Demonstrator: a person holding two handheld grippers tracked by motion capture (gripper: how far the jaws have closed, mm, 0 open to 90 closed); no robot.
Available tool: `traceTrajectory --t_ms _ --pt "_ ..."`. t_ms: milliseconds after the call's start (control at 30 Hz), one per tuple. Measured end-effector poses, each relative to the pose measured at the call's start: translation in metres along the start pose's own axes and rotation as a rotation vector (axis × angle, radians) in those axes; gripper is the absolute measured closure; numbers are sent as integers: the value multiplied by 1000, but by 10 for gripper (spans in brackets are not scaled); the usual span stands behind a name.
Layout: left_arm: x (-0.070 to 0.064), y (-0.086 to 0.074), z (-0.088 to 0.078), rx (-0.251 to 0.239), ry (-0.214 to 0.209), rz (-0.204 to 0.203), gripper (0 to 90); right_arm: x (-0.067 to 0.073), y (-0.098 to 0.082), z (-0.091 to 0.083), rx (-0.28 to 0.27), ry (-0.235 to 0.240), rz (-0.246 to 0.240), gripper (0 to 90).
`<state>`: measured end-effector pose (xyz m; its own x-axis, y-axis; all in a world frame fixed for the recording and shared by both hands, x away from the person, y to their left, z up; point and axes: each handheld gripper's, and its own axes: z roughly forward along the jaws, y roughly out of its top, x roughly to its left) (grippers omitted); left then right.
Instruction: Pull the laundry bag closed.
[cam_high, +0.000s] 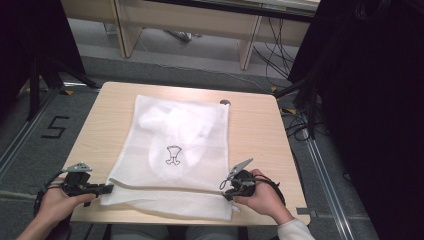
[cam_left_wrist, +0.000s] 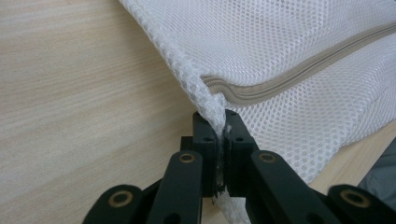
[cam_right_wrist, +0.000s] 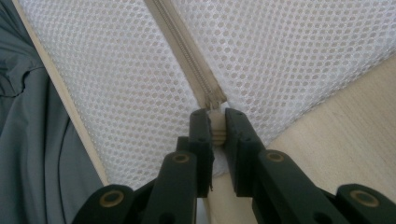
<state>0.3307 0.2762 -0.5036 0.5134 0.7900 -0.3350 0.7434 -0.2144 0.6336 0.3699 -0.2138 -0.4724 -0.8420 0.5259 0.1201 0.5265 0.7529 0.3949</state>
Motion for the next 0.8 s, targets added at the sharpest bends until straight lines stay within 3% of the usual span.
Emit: traceTrajectory --t_ms 67,100,200,233,300,367,400,433,467,533,567,667,767,800 --pt "0 -1 1 12 1 17 843 0 0 1 -5 -1 1 823" --pt "-1 -2 3 -1 8 -3 835 0 0 1 -5 1 3 822" --pt "0 -2 3 33 11 11 798 0 -1 2 -18 8 19 811" --pt "1 -2 3 48 14 27 764 0 -2 2 -23 9 24 802" --pt "1 -2 3 63 11 18 684 -2 -3 2 -48 20 40 763" --pt "0 -1 3 -2 10 -21 603 -2 -5 1 -82 31 92 729" --pt "1 0 1 -5 17 4 567 -3 -6 0 -112 12 118 721" --pt "-1 0 1 -59 25 -10 502 -8 -7 -3 -188 2 133 692" --pt "0 1 -1 -78 38 4 502 -8 -7 -3 -188 2 133 692" --pt "0 3 -2 -134 51 12 453 -12 -9 -6 -266 -6 210 658" --pt "0 3 -2 -144 53 15 431 -15 -10 -9 -276 -31 243 656" --pt "0 4 -2 -153 46 32 398 -21 -14 -9 -340 -48 302 643" --pt "0 4 0 -137 56 43 360 -28 -17 -12 -324 -42 342 632" --pt "0 4 0 -144 62 41 357 -28 -18 -9 -370 -46 360 632"
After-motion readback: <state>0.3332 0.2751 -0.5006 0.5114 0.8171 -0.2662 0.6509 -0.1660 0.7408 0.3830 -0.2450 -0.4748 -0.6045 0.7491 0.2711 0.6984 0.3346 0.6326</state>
